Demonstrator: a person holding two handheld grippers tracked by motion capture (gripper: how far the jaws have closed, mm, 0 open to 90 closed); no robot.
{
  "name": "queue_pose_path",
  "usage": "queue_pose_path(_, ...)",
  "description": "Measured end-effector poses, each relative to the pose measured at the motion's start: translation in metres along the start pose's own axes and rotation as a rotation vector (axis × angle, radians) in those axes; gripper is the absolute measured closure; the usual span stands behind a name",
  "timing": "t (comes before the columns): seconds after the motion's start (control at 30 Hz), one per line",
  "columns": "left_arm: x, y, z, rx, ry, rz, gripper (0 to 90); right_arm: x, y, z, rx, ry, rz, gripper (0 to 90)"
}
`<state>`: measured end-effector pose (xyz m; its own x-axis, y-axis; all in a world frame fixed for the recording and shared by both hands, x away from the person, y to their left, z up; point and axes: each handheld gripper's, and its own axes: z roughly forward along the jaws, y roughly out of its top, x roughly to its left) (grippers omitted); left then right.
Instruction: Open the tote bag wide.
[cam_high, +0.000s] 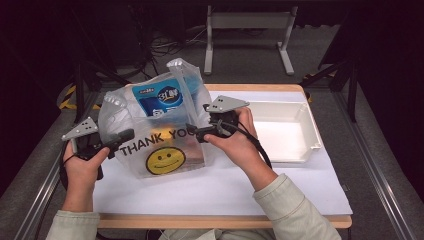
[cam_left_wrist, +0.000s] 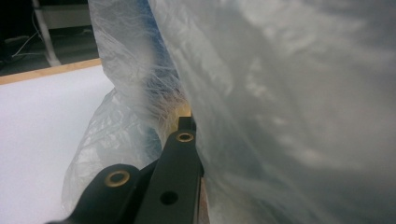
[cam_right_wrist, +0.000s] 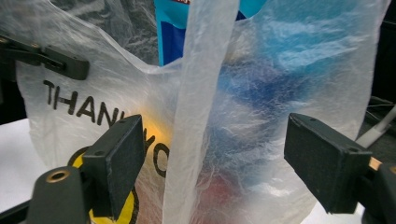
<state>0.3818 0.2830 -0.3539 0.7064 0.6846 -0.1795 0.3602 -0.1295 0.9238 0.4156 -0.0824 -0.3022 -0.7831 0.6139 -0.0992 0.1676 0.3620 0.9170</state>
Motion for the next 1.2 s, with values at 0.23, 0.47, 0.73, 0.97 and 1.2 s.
queue_pose_path(0.23, -0.001, 0.0, 0.0, 0.001, -0.002, 0.001, 86.7, -0.001, 0.0, 0.005, 0.062, 0.016, -0.026, 58.4)
queue_pose_path(0.47, 0.0, -0.001, -0.004, -0.007, 0.015, -0.003, 76.8, -0.007, -0.004, 0.001, 0.08, 0.014, -0.055, 90.0)
queue_pose_path(0.73, -0.002, 0.001, -0.019, -0.053, 0.045, 0.001, 55.4, -0.017, -0.012, -0.007, 0.053, 0.009, -0.014, 90.0)
queue_pose_path(0.97, -0.003, 0.002, -0.026, -0.061, 0.068, 0.019, 67.1, -0.022, -0.017, -0.011, 0.046, 0.005, 0.002, 90.0)
queue_pose_path(1.2, 0.004, -0.003, -0.022, -0.035, 0.053, -0.002, 89.3, -0.029, -0.029, -0.012, 0.057, 0.008, 0.023, 90.0)
